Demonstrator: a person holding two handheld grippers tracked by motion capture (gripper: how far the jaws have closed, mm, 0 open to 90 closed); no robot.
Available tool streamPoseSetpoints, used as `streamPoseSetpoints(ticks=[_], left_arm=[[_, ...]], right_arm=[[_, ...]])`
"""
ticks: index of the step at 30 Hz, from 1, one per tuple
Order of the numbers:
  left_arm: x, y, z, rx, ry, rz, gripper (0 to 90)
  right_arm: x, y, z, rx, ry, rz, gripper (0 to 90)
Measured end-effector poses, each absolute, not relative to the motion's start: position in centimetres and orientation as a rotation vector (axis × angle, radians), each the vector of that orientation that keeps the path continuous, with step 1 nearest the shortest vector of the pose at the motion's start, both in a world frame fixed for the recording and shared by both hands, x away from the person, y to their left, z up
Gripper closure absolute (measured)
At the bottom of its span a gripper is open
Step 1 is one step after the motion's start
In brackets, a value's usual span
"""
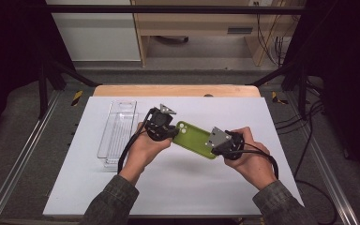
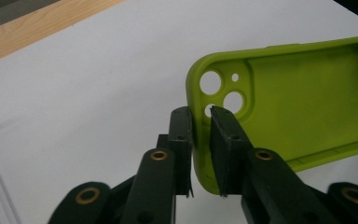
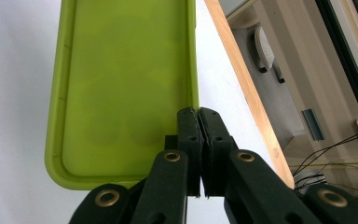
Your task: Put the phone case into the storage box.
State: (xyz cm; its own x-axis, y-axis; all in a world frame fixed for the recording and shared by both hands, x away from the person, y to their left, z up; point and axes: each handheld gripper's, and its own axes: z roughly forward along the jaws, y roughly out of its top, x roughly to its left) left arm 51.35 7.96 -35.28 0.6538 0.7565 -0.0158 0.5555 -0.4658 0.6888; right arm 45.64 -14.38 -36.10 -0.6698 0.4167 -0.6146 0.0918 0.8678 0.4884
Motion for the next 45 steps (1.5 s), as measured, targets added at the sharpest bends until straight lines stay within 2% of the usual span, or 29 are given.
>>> streamPoseSetpoints(ticks=[8,13,14,16,20,23,29,37,45], left_arm=[[51.5,8.0,-36.2,2.174,1.024,0.424,86.1],[51.2,8.0,-36.1,2.167,1.016,0.521,87.1],[51.1,8.0,-36.0,2.172,1.011,0.539,87.2],[51.0,7.9,-36.0,2.165,1.004,0.561,87.3],[50.8,7.8,-36.0,2.180,0.984,0.618,87.4],[50.6,7.7,-36.0,2.183,0.959,0.678,87.3],[50.2,7.8,-36.0,2.178,0.921,0.771,87.3],[50.0,8.6,-35.8,2.167,0.881,0.851,87.3],[49.9,9.2,-35.5,2.159,0.836,0.858,87.4]], right_arm=[[45.4,-14.1,-36.3,0.370,2.278,0.550,87.8],[45.1,-13.9,-36.4,0.377,2.311,0.619,85.0],[45.1,-13.9,-36.3,0.376,2.319,0.642,82.0],[45.0,-13.8,-36.3,0.404,2.330,0.690,68.5],[44.8,-13.7,-36.0,0.451,2.323,0.772,48.3],[44.9,-13.9,-35.9,0.506,2.300,0.822,29.8],[45.8,-14.9,-35.9,0.678,2.176,0.901,12.4],[46.3,-16.5,-35.6,0.792,2.041,1.041,5.5],[46.2,-18.7,-35.8,0.898,1.860,1.107,7.4]])
